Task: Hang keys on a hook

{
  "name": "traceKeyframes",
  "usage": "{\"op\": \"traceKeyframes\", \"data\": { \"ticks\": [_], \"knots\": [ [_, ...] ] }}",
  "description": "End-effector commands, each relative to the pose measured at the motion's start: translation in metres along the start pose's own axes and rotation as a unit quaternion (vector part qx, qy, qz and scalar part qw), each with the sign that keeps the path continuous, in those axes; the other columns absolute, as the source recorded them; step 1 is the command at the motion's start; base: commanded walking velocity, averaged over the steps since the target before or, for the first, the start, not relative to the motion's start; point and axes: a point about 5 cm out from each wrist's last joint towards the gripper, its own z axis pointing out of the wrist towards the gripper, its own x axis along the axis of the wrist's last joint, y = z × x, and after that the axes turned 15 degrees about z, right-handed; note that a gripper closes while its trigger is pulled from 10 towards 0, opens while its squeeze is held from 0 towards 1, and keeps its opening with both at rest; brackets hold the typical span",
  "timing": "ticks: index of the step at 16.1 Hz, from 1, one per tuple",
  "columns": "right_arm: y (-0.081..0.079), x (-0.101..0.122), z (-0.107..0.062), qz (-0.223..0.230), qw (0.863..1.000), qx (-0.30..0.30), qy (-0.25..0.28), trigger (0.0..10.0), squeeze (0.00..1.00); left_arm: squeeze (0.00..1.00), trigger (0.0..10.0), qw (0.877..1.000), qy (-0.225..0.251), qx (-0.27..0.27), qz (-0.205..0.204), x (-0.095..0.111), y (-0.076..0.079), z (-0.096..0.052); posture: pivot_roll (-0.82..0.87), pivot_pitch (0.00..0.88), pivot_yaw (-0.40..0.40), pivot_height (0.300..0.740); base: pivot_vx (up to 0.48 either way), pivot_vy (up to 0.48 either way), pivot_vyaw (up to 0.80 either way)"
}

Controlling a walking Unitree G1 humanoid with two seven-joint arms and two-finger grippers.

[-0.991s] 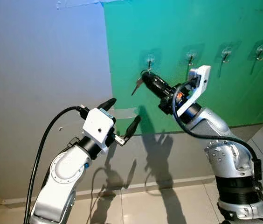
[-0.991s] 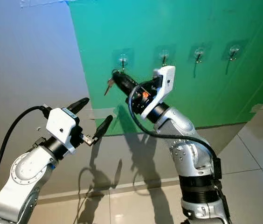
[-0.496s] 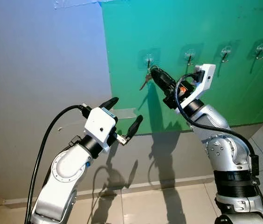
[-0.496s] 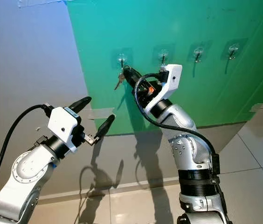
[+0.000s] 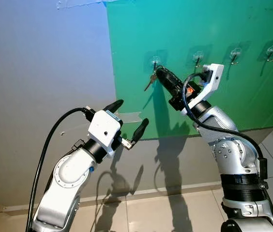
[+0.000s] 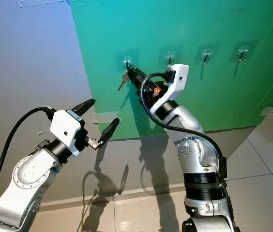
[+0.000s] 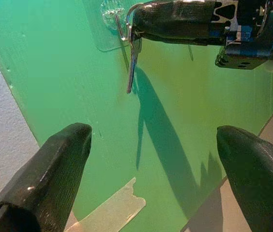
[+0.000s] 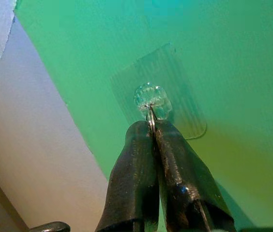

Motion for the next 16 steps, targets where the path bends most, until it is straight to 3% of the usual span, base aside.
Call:
{"op": "traceKeyframes", "data": {
  "ticks": [1, 16],
  "knots": [
    [-0.004, 0.005, 0.002, 0.003, 1.0, 0.014, 0.003, 10.0, 0.0, 0.0, 10.0, 1.0, 0.01, -0.005, 0.005, 0.004, 0.0, 0.002, -0.02, 0.0, 0.035, 0.74, 0.0, 0.0, 0.0],
    [-0.016, 0.004, -0.006, 0.026, 0.997, 0.068, -0.018, 10.0, 0.0, 0.0, 10.0, 1.0, 0.011, -0.011, 0.002, 0.005, 0.001, 0.002, -0.03, 0.0, 0.035, 0.74, 0.0, 0.0, 0.0]
  ]
}}
